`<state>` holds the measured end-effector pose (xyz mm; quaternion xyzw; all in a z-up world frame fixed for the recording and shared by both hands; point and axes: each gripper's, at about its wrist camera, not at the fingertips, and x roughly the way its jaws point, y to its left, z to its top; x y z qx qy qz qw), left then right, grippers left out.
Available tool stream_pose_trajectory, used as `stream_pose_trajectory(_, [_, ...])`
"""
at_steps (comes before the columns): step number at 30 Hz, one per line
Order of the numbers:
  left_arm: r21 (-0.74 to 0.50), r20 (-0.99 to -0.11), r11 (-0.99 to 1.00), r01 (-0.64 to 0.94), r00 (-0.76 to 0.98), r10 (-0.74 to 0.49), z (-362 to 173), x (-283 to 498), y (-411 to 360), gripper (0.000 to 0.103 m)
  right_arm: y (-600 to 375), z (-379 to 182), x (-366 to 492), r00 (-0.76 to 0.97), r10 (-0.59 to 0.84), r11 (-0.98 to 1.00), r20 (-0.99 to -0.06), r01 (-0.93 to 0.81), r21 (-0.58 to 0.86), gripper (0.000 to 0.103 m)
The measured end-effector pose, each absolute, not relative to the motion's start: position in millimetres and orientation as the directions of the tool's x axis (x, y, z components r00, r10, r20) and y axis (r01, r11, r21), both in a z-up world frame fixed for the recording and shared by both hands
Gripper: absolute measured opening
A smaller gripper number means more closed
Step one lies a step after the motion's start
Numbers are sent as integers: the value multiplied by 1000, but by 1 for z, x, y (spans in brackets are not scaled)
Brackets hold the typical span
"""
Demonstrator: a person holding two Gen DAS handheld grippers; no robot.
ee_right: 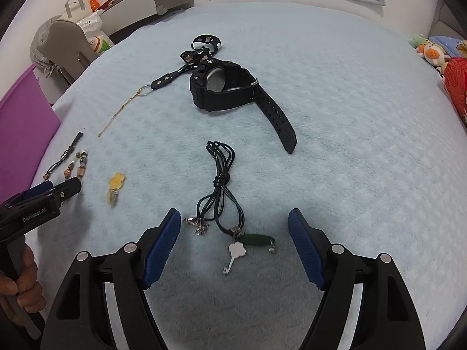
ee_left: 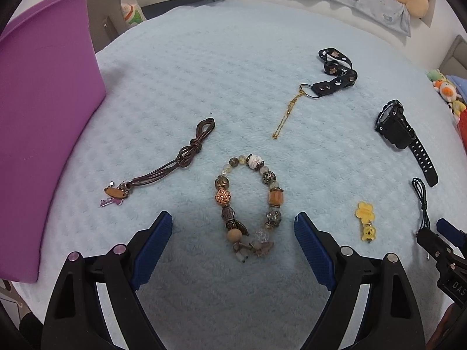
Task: Organize jewelry
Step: 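Grasp the beaded bracelet with the left tool while the right tool grasps the black cord necklace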
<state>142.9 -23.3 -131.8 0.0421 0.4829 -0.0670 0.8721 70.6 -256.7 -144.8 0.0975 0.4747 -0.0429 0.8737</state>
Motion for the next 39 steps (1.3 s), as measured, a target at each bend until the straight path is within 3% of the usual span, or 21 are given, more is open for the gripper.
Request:
stream_pose_trajectory(12, [23,-844,989,145,533,-59,-142,150,-28,86,-251,-156,86,555,-45,987,-831,155,50,75])
stream_pose_trajectory(18, [45,-838,992,121,545,-28,-149,156,-32,97,-248,-159,88,571,-61,987,-819,154,34,76])
stream_pose_trajectory(26, [47,-828,993,104,561,-19,-151,156,-35,95,-244,-160,86,578,-74,988,-813,151,18,75])
stream_pose_trajectory(31, [28,-831,993,112,555,-39,-147,151,-36,76,-244,-160,83,579,-66,989,-813,149,26,74])
stream_pose_trajectory(35, [43,-828,989,140,559,-43,-143,145,-44,57,-242,-157,80,583,-61,991,-810,134,22,64])
stream_pose_trajectory(37, [35,-829,986,160,556,-61,-141,141,-47,36,-240,-155,78,587,-53,993,-808,120,22,56])
stream_pose_trajectory(39, [44,-830,985,166,555,-56,-139,139,-50,22,-240,-154,76,590,-50,993,-806,115,22,43])
